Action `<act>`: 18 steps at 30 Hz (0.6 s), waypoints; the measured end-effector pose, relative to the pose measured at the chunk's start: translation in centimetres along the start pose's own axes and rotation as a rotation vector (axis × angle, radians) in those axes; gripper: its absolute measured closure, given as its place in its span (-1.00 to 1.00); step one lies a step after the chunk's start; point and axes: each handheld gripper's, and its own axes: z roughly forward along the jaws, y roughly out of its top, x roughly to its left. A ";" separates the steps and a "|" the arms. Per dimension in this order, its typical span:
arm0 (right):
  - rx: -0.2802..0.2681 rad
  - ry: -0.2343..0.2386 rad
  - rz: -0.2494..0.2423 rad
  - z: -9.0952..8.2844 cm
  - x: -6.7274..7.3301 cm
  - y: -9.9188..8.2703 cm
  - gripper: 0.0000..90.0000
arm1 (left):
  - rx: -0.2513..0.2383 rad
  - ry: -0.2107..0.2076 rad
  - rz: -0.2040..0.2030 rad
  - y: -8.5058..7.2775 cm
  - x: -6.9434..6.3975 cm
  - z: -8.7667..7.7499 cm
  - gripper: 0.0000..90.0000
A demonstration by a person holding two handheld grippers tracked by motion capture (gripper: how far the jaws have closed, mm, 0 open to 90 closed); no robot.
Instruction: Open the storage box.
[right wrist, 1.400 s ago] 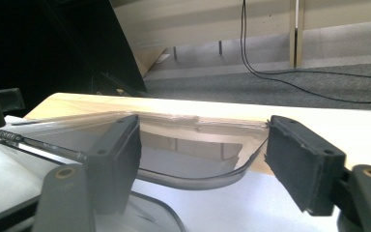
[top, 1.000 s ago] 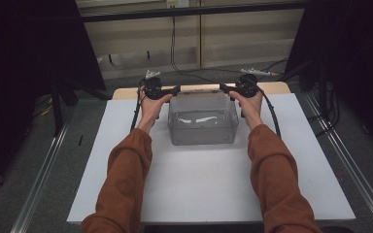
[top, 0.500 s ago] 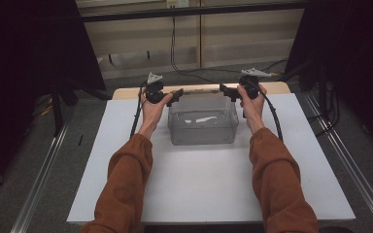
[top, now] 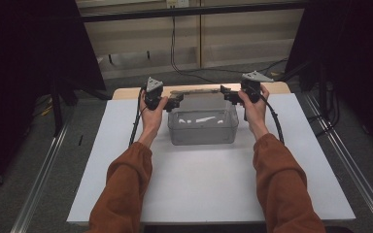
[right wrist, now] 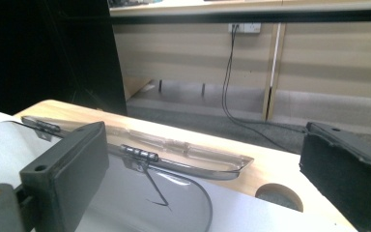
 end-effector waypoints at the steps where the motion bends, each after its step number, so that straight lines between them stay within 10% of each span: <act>1: -0.005 0.001 0.004 -0.3 0.1 0.0 -0.94 | -0.009 -0.003 -0.006 -0.1 0.0 -0.2 -0.93; 18: -0.060 -0.014 -0.071 -4.0 1.1 -1.0 -0.98 | -0.107 -0.024 -0.005 -0.6 -0.4 -4.0 -0.95</act>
